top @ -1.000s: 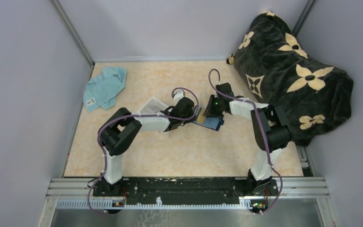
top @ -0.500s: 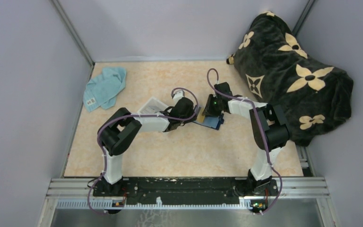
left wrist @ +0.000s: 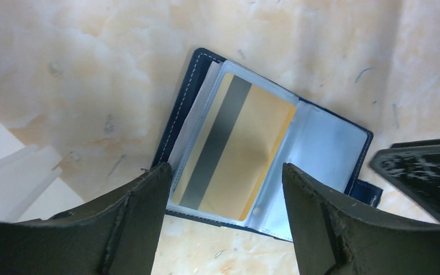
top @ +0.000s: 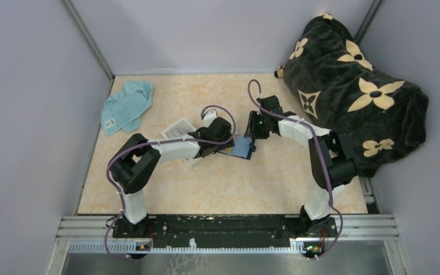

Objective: Put the credit cards into the card holder
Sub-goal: Insert the credit card into the card holder, then pick up the credit card from the storage box.

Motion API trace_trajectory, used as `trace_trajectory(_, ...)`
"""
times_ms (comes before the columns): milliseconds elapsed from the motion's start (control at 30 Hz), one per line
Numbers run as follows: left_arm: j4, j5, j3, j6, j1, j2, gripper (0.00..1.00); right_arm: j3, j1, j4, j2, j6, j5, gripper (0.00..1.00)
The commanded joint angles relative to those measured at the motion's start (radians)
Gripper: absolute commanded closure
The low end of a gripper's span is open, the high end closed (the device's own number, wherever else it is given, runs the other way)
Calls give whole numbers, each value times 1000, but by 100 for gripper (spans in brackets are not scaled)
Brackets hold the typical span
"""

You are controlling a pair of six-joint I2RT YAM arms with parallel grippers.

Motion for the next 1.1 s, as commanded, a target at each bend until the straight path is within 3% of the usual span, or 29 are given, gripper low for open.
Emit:
trace_trajectory(0, -360, -25, -41, 50, 9, 27, 19, 61, 4, -24, -74, -57, 15, 61)
trace_trajectory(233, -309, 13, 24, 120, -27, -65, 17, 56, 3, -27, -159, -87, 28, 61)
trace_trajectory(567, -250, 7, 246, 251, -97, -184, 16, 9, 18, 8, -283, -123, 36, 63)
trace_trajectory(800, -20, -50, -4, 243, -104, -498, 17, 13, 81, 32, -317, -161, 73, 64)
trace_trajectory(1067, -119, -270, -207, 96, -117, -745, 7, 184, 246, 14, -195, -194, 120, 64)
